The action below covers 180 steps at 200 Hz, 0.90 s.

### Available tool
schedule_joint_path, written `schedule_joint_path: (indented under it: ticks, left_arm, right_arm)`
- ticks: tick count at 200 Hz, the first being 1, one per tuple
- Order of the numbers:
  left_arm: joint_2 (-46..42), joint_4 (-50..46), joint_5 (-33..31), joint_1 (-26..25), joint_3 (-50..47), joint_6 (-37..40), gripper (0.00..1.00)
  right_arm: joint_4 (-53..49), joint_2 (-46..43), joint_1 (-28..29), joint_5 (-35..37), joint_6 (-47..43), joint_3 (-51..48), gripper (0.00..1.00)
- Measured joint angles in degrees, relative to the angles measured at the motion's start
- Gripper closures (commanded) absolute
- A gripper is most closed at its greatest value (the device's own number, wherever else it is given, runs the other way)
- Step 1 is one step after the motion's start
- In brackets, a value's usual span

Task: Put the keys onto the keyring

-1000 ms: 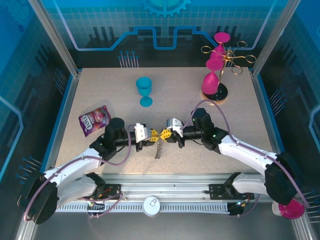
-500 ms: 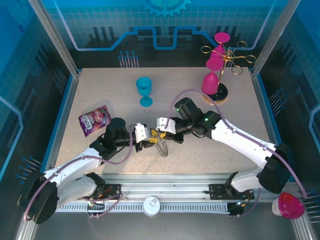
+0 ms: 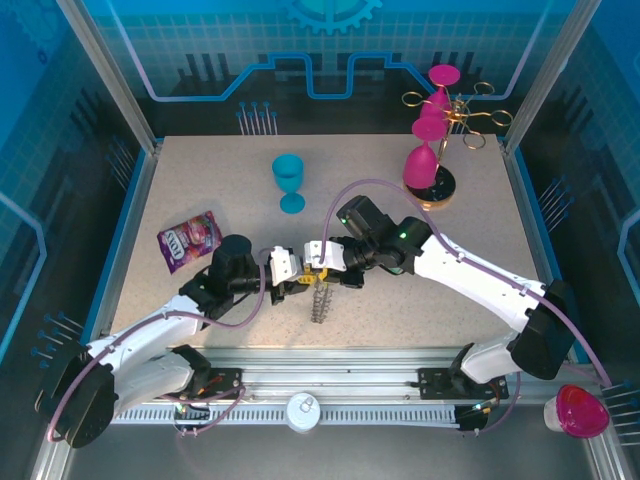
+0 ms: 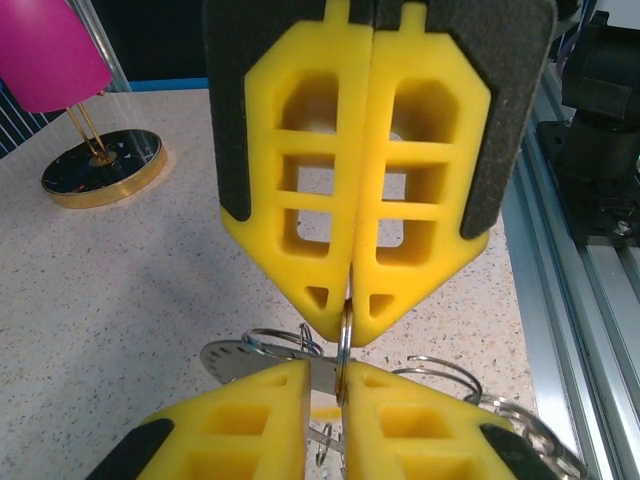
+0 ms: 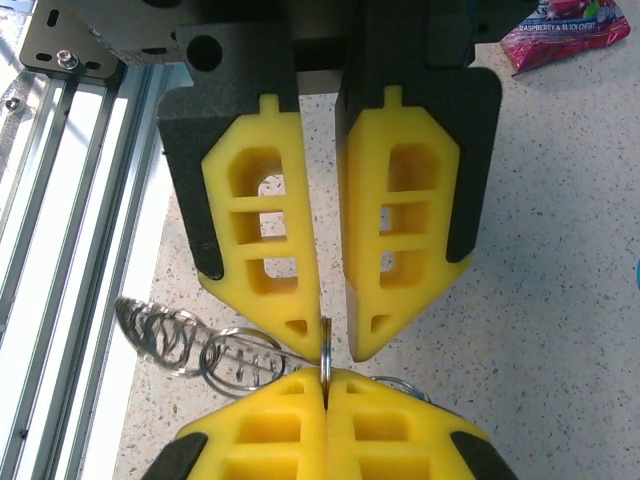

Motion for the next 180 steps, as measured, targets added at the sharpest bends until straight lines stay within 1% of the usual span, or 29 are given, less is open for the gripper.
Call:
schedule_joint_path:
  ticks: [12,29,40,47,54,61,68,76,105,118,142,180]
  left_arm:
    - [0.00,-0.02,0.11,-0.02,0.02,0.04,0.91]
    - [0.00,-0.17,0.44,0.00,0.04,0.31,1.00]
    - [-0.02,-0.17,0.50,0.00,0.04,0.20,1.00]
    - [-0.02,-0.17,0.57,0.04,0.04,0.15,1.00]
    - [-0.02,-0.15,0.63,0.04,0.04,0.13,1.00]
    - [-0.02,0.00,0.70,0.04,0.04,-0.04,1.00]
    - [-0.02,0.24,0.87,0.02,0.04,-0.11,1.00]
    - [-0.02,0.57,1.09,0.04,0.04,-0.24,1.00]
    - [-0.02,2.95,1.77,0.02,0.00,-1.36,1.00]
    - [-0.02,4.57,2.14,0.04,-0.31,-1.84,1.00]
    - [-0.02,6.32,2.71,0.02,-1.05,-3.13,1.00]
    - [-0.02,8.11,3.23,0.02,-1.42,-3.98,1.00]
  right_arm:
    - [0.04,0.00,0.00,0.00,0.02,0.00,1.00]
    - [0.17,0.00,0.00,-0.02,0.26,0.00,1.00]
    - [0.50,-0.02,-0.02,-0.04,0.76,-0.09,1.00]
    - [1.29,-0.31,-0.11,-0.24,1.49,-0.66,0.93]
    - [2.34,-0.83,-0.44,-0.83,2.38,-1.62,0.83]
    - [3.82,-1.57,-0.94,-1.79,3.56,-2.95,0.75]
    - [6.21,-2.69,-1.62,-3.30,4.72,-4.76,0.70]
    - [9.16,-4.24,-2.51,-5.14,5.99,-7.04,0.67]
    - [22.93,-11.98,-8.92,-12.79,13.22,-18.69,0.67]
    - [29.57,-14.47,-10.82,-15.32,16.00,-24.06,0.68]
    - [37.77,-15.43,-10.99,-18.60,19.45,-30.21,0.68]
    - [45.44,-14.60,-10.99,-21.35,22.71,-31.47,0.70]
